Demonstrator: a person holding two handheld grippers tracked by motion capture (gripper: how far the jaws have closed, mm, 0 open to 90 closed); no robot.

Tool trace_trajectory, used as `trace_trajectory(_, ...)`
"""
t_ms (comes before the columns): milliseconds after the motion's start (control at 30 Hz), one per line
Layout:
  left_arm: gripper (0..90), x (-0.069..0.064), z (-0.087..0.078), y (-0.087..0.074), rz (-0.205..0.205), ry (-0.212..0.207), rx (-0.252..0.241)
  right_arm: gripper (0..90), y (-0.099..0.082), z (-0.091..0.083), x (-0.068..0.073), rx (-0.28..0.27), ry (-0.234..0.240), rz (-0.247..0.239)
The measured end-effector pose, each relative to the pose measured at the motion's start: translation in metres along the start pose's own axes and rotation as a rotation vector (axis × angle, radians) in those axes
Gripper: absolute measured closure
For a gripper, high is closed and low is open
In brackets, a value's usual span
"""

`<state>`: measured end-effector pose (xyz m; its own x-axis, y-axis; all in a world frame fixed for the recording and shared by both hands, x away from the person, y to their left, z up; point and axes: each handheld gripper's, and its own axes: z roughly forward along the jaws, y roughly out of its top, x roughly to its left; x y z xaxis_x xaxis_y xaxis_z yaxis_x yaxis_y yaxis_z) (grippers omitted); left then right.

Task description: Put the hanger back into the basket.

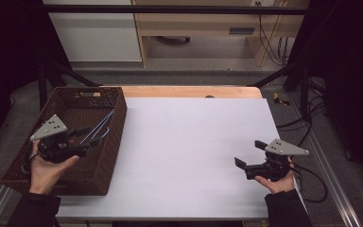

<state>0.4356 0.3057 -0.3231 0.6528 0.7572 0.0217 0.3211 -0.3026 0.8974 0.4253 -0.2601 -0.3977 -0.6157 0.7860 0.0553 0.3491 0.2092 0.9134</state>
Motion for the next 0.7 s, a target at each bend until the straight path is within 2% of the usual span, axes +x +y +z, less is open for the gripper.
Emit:
trace_trajectory(100, 31.9, -0.014, 0.005, 0.002, 0.015, -0.009, -0.019, 0.8, 0.0, 0.0, 0.0, -0.007, -0.003, 0.0)
trace_trajectory(367, 16.5, -0.047, 0.021, -0.001, 0.005, -0.023, -0.052, 0.6, 0.001, -0.002, 0.0, -0.012, -0.003, 0.003)
trace_trajectory(500, 13.7, -0.061, 0.031, -0.006, -0.003, -0.043, -0.058, 0.6, 0.001, -0.003, -0.001, -0.016, -0.004, 0.004)
trace_trajectory(700, 10.8, -0.077, 0.048, -0.016, 0.004, -0.061, -0.036, 0.6, 0.0, -0.003, -0.001, -0.018, -0.003, 0.002)
